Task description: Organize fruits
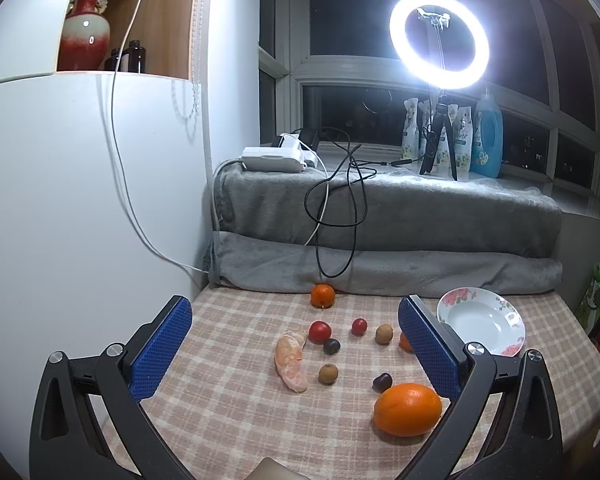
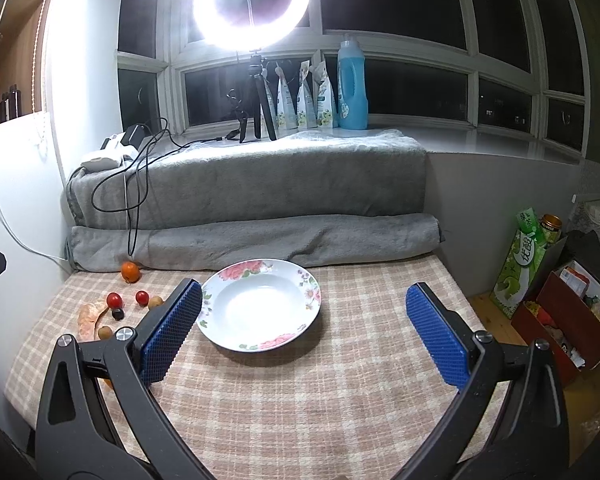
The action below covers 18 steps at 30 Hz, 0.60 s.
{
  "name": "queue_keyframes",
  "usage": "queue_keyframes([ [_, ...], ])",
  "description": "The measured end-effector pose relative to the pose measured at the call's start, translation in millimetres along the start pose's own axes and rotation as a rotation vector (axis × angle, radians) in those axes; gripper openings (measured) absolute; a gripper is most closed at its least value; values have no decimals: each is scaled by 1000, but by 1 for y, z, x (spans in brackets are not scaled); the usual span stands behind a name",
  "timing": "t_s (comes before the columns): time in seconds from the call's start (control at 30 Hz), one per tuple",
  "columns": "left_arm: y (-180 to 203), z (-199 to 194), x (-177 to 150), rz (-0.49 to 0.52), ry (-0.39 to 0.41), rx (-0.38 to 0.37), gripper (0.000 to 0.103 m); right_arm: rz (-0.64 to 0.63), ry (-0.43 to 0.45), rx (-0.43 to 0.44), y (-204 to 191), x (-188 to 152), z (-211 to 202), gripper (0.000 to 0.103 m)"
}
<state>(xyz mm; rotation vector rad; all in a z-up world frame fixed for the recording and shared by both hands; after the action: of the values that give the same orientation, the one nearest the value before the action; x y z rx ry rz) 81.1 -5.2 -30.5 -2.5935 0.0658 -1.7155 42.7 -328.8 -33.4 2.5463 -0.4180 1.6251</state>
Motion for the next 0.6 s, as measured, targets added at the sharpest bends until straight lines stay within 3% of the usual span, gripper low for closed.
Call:
queue_keyframes([
  [0.6, 6, 2, -3, 12, -2, -3, 103, 8, -16, 13, -1, -3, 3, 103],
])
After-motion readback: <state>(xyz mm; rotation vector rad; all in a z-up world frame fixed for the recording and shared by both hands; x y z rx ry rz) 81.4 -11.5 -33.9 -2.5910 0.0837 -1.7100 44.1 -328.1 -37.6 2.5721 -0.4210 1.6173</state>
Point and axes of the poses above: each gripper's, at about its wrist camera, not at the fingertips, and z roughly the way its jaws point, y to its right, x to its top, the point moved 9 cm from there along z, roughly the way its jaws point, and after that the axes turned 3 degrees about z, right-handed, at the moved point
